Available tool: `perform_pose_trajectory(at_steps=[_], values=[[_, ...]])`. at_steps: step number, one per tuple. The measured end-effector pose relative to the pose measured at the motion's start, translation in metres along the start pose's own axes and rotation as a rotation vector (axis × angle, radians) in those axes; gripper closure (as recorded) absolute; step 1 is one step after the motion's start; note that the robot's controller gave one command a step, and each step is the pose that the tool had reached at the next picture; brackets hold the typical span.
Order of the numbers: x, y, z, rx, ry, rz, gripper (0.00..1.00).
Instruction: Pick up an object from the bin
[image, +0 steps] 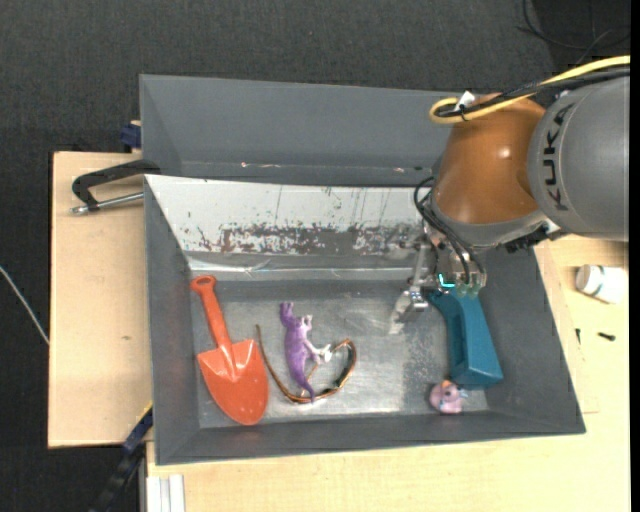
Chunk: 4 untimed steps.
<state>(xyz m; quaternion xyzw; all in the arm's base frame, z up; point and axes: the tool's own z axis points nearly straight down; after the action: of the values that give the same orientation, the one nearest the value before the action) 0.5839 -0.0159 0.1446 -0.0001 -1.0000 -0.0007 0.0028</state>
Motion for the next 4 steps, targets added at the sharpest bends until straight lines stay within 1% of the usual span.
perform_pose_trajectory(at_steps=[1,2,3,4], values=[[-0.002,0.000,-0.004,0.000,-0.008,0.000,1.00],[-0.002,0.000,-0.004,0.000,-0.008,-0.001,1.00],[0.004,-0.013,-0.038,0.000,-0.007,-0.104,1.00],[0.003,-0.018,-0.082,0.003,-0.011,-0.378,1.00]])
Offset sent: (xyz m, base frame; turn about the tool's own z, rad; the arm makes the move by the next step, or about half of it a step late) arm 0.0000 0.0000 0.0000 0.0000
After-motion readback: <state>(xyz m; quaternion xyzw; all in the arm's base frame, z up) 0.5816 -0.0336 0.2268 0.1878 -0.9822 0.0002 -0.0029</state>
